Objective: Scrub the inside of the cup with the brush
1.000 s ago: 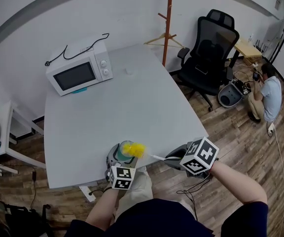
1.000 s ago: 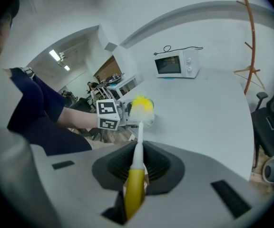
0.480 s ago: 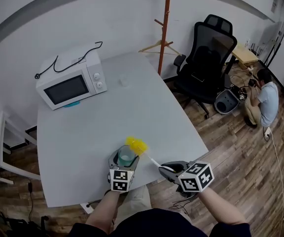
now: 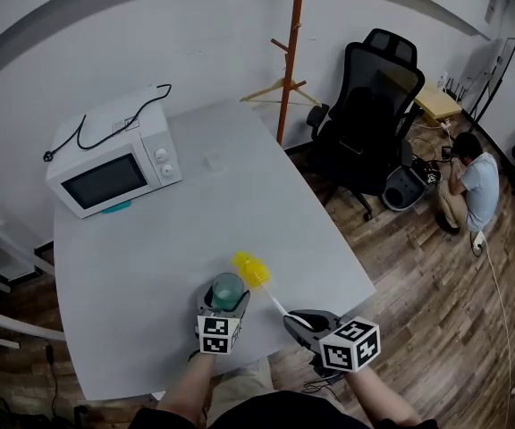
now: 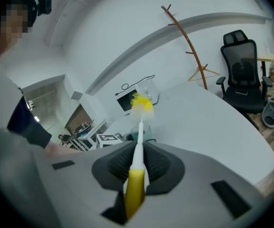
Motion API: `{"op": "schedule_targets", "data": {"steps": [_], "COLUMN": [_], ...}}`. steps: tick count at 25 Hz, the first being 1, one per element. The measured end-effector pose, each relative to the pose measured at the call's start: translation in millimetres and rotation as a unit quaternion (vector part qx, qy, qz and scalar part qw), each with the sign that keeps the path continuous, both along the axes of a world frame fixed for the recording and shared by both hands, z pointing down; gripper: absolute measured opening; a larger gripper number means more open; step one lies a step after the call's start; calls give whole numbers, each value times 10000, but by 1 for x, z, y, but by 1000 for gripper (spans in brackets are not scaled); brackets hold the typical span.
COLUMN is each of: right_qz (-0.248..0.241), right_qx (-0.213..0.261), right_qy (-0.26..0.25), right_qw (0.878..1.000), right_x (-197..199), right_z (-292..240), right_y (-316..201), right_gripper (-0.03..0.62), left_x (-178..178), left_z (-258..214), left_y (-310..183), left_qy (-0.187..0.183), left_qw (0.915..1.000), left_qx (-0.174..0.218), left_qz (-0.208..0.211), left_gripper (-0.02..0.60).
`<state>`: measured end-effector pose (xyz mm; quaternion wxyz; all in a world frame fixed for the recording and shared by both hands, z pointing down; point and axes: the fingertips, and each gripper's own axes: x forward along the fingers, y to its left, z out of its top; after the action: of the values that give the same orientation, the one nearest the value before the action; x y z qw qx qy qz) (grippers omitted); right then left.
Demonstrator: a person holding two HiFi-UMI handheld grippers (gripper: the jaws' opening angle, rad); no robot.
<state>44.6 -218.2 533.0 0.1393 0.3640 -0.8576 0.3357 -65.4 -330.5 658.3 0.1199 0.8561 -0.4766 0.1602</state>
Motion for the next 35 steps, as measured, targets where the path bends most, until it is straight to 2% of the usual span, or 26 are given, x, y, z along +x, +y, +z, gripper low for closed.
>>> {"op": "schedule_targets", "data": {"steps": [9,15,29,30,31,33,35], "right_qz": [-48,-63,107,103,93,55,-7], "right_qx": [-14,29,571,621,667,759,885], "right_qy": [-28,-126,71,86,106,158,231], "right_qw": [10000,9999,9983,9980,9977,9970,9958], "right_x": [4,1,7,7,8,8,5], "right_z": [2,-3,-5,-5,-5,-4,-4], "right_y": [0,10,74,80,86,97,108], "right_gripper": [51,51,51,51,51,51,51], "left_x": [6,-6,7,9,9,10,10], "left_z": [3,-3,-66,-71,-77,-89,-100], "left_y": [-2,9,104,113,121,137,152], "left_qy": [6,59,236,233,234,274,334], "left_qw": [9999,9997,9991,9990,9986,9975,9964], "left_qx": [-77,-135,298,350,419,543,612], "left_qz": [74,-209,-179,-174,-209,-352,-476], "left_gripper": [388,390,386,372,316,149,86]}}
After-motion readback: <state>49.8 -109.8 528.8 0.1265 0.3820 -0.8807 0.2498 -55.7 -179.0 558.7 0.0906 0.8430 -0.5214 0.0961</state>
